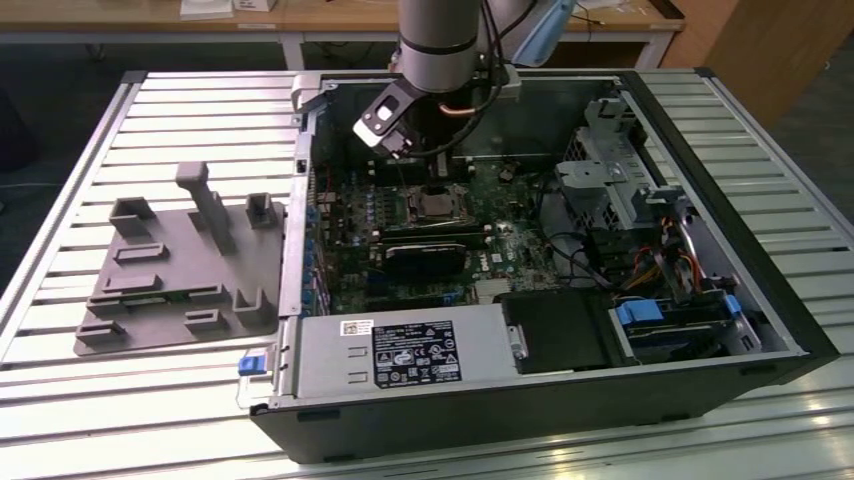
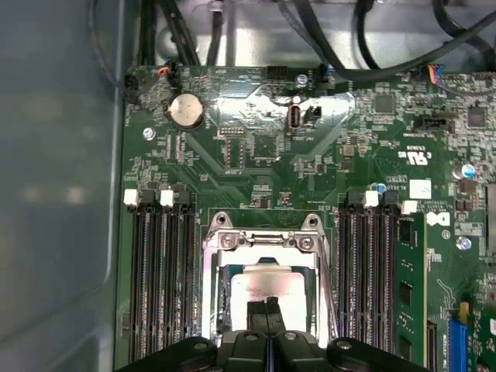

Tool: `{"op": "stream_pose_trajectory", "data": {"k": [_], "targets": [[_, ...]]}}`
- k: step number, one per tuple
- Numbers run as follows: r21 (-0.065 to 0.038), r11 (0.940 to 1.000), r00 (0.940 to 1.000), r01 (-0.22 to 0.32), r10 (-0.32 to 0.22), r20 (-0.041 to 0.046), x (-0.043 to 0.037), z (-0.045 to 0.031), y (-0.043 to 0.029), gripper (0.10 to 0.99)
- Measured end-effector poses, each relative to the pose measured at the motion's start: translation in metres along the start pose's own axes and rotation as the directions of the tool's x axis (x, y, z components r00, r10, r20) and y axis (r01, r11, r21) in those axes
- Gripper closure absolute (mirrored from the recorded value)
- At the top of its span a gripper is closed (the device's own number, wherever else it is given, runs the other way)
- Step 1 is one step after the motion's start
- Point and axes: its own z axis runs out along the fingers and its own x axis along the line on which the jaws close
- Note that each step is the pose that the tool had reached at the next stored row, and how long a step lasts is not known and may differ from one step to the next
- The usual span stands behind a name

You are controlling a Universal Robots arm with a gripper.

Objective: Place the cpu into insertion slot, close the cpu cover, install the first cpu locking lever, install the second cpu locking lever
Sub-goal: 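Close the cpu cover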

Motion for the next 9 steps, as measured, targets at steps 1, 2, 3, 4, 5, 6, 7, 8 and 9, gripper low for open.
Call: {"op": "stream_pose_trajectory", "data": {"k": [1,2,3,4,5,6,7,8,9], "targets": [[0.001,0.9993,0.9993,0.037,-0.037,-0.0018,0.0000,0.0001,0.0000,0.980],[0.001,0.9985,0.9985,0.055,-0.055,-0.0028,0.0000,0.0002,0.0000,0.980],[0.001,0.9973,0.9973,0.073,-0.073,-0.0037,0.0000,0.0003,0.0000,0.980],[0.001,0.9958,0.9958,0.091,-0.091,-0.0047,0.0000,0.0003,0.0000,0.980],[0.002,0.9940,0.9940,0.109,-0.109,-0.0056,0.0000,0.0003,0.0000,0.980],[0.002,0.9919,0.9919,0.127,-0.127,-0.0066,0.0000,0.0004,0.0000,0.980],[0.002,0.9892,0.9892,0.146,-0.146,-0.0077,0.0000,0.0004,0.0000,0.980],[0.002,0.9867,0.9867,0.162,-0.162,-0.0086,0.0000,0.0005,0.0000,0.980],[0.002,0.9833,0.9833,0.182,-0.182,-0.0096,0.0000,0.0005,0.0000,0.980]]}}
